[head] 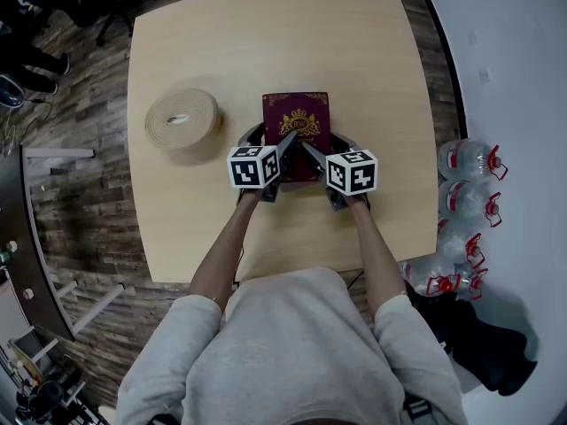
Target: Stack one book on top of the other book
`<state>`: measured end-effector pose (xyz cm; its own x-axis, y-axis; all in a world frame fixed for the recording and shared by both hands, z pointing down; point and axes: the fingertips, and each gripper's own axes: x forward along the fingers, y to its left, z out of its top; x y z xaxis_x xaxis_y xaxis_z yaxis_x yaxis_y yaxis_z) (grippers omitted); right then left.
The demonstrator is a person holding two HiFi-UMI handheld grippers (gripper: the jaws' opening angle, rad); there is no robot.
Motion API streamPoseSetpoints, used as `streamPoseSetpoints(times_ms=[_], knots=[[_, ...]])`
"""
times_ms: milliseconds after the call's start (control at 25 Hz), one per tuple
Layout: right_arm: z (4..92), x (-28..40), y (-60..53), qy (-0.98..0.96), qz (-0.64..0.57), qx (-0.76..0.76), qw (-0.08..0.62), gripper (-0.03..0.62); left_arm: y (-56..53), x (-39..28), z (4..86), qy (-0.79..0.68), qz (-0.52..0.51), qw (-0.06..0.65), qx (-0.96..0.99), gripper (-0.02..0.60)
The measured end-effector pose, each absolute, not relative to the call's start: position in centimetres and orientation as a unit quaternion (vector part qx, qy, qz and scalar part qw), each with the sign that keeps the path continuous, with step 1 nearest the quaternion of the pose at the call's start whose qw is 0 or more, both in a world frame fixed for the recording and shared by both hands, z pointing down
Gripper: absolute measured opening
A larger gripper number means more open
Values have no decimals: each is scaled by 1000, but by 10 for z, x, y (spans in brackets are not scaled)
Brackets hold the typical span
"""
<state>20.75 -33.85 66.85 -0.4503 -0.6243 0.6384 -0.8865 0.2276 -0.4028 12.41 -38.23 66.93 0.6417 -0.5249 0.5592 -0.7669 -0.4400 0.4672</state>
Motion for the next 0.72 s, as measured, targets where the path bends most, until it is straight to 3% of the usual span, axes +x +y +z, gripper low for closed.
streamPoseSetpoints(times_ms=[720], knots=[[673, 208, -343, -767, 371, 491, 182, 304, -385, 124, 676, -379, 198, 358, 830, 370]])
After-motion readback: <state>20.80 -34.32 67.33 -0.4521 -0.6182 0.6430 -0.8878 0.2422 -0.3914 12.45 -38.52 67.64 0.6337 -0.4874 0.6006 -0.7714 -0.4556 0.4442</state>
